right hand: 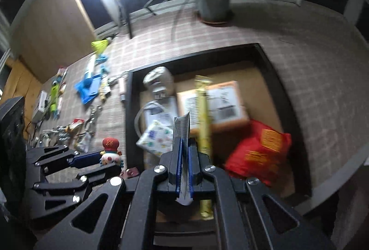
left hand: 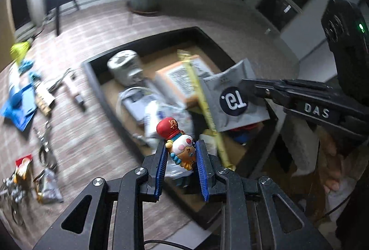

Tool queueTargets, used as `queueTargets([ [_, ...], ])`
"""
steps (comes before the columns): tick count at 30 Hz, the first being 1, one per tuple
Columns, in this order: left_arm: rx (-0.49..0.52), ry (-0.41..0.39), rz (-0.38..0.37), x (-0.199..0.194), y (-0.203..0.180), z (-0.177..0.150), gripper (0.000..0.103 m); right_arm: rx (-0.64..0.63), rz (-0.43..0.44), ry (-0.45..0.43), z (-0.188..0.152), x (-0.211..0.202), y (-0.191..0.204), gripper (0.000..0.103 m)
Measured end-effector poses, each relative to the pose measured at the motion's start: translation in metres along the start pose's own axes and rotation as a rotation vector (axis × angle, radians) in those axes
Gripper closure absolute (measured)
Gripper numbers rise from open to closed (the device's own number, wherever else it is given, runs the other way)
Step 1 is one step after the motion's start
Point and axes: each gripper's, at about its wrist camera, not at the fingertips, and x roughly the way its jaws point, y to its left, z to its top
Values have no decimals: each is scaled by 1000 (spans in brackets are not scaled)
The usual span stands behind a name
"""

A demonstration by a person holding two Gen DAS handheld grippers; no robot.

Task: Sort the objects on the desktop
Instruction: 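Carry the grey pouch and toy figure into the tray and open both tools, then pull both tools back from the tray toward the AQUA bottle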

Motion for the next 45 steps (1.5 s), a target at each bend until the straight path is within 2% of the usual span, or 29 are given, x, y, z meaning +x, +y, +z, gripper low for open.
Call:
queueTargets([
  [2,14,23,-6,5,-10,3,79,19,-10,-1,-2,-1,-8,98],
  [3,20,37,-9,7,-13,3,69,23,-9,-5,-3,0,-11,97],
  [4,23,49,-5,9,-16,3,48,25,-9,-5,-3,0,-15,90],
  [5,22,46,6,9,-17,3,39,28,-15,9,-3,1,-18,83],
  [6,22,34,14,8,-17,2,35,36,-22,19,-3,3,-18,63],
  [7,24,31,17,7,-16,2,35,41,-22,16,-2,5,-15,50],
  [16,-40,12,64,-4,14,-1,38,-17,-3,19,5,14,10,50],
  [25,-154,-42,132,-37,74,0,41,-91,50,42,23,31,57,50],
  [37,-332,-130,251,-96,191,27,42,-226,142,42,93,61,149,50],
  [41,-394,-144,266,-103,235,41,42,-228,174,56,120,81,175,50],
  [45,-448,-126,276,-91,274,57,42,-234,186,84,143,114,199,50],
])
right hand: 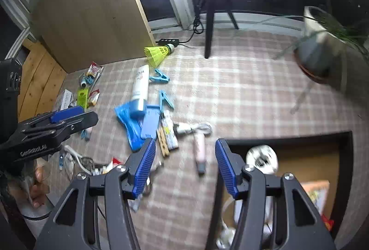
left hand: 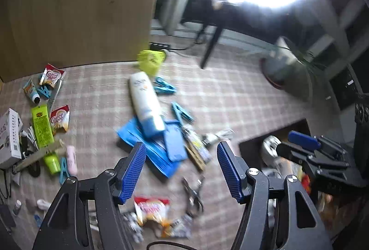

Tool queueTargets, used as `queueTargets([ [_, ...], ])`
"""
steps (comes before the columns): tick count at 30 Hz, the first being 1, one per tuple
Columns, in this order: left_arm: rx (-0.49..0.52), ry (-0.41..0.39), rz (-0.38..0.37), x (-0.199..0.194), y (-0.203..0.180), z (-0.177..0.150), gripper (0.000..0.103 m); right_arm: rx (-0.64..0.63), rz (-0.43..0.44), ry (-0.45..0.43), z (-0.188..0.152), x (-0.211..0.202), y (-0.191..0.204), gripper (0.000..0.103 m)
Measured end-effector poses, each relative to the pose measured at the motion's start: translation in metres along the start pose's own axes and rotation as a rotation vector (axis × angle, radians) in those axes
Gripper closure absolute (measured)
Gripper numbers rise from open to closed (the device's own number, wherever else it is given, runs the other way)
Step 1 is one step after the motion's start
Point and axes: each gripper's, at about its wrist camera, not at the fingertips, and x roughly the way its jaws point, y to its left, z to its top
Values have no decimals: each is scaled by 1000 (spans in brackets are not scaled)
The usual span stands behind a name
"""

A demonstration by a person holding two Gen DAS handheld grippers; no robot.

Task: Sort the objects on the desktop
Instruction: 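Pull both tools back from the tray toward the AQUA bottle, then grasp the AQUA bottle with the left tool while right tool grasps a blue clothespin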

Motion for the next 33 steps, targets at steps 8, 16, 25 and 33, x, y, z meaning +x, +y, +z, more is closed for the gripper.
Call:
queueTargets([
  [8,-49,127,49,82,27,34,42,-47,-47,80,44,80,8,50],
  [16,-57,161,68,126,39,49,43,-87,-36,140,85,135,12,50],
  [25,-17,157,101,152,36,48,53,-127,-23,176,119,174,31,50],
  [33,-77,153,67,156,57,47,58,-156,-5,208,123,200,48,50],
])
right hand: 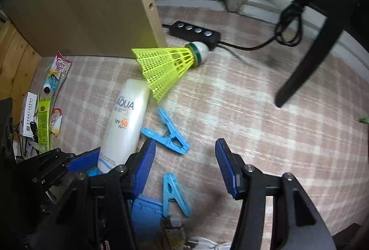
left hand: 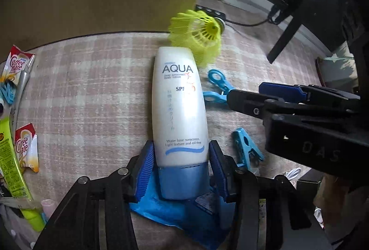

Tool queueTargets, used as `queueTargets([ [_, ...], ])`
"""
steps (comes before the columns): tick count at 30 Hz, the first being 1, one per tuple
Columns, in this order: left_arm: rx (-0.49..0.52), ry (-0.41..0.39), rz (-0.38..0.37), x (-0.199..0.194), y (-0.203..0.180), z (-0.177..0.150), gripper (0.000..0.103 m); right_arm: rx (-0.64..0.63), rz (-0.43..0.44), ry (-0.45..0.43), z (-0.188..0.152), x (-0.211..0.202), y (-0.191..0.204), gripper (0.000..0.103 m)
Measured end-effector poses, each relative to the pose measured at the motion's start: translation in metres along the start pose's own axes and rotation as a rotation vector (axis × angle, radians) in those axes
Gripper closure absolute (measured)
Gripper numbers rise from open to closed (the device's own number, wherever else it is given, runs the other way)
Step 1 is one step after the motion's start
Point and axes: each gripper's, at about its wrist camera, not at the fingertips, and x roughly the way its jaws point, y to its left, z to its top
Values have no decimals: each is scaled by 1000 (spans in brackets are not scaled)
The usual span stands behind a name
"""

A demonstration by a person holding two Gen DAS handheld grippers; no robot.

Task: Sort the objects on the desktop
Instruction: 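Grasp the AQUA bottle with the left tool while right tool grasps a blue clothespin, then carry the bottle and clothespin into the tray and open both tools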

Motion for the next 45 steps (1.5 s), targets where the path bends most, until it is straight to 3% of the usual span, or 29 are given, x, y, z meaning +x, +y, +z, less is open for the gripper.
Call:
queueTargets([
  [5,5,-4,14,2,-1,0,58,-21,-13,6,4,10,9,51],
  [9,-23,-11,13,5,-2,7,57,-40,-36,13,6,16,11,60],
  [11,-22,-18,12,6,-3,11,59,-30,-40,12,8,16,8,68],
  [13,-3,-26,22,8,-5,13,59,-19,-64,8,10,16,5,84],
  [25,-31,-36,-30,-1,-4,-1,59,36,-45,-17,-12,0,-4,84],
  [32,-18,-64,-83,-31,-21,-12,59,71,-20,-66,-44,-49,-15,84],
  [45,137,-107,-153,-99,-90,-49,59,143,-21,-161,-128,-138,-46,84],
])
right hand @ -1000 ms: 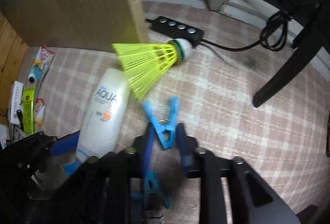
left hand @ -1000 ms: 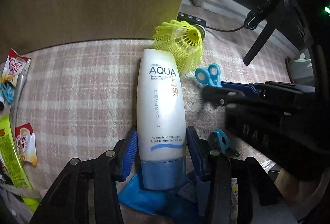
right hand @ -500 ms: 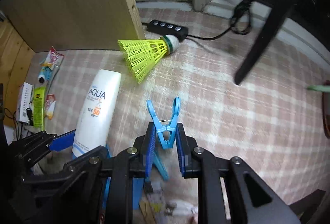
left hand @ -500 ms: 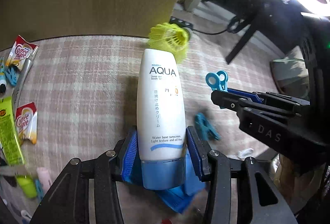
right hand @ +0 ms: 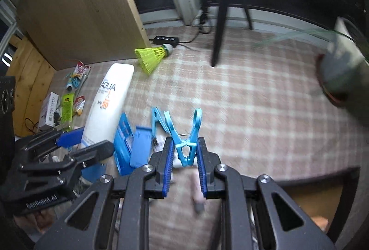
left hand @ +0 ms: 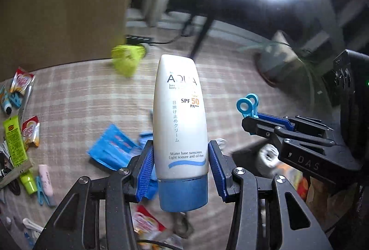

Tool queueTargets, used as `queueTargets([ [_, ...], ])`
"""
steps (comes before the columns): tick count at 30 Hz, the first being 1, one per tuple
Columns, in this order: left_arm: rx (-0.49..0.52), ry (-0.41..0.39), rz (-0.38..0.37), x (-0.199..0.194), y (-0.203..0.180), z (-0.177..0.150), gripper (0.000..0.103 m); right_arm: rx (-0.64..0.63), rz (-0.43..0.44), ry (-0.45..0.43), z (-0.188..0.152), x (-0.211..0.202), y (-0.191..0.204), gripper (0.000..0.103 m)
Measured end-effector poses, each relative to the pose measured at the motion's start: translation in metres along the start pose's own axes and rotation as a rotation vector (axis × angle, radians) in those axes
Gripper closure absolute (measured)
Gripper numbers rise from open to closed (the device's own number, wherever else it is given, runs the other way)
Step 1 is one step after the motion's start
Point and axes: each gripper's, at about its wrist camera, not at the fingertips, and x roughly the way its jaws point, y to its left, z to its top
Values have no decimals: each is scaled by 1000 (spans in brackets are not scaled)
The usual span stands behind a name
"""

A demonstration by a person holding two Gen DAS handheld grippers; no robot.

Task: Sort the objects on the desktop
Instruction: 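Carry the bottle and clothespin into the tray and open both tools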

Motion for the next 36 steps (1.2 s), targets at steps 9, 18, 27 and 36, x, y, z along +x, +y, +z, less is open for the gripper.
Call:
queueTargets([
  [9,167,65,-86,10,-89,-33,59,155,-92,-53,-70,-62,-82,84],
  [18,318,126,-166,20,-169,-67,59,334,-163,-75,-134,-102,-157,84],
  [27,417,129,-213,20,-231,-87,55,426,-164,-73,-162,-124,-194,65],
  [36,364,105,-142,15,-206,-77,41,402,-164,-57,-154,-113,-181,44],
])
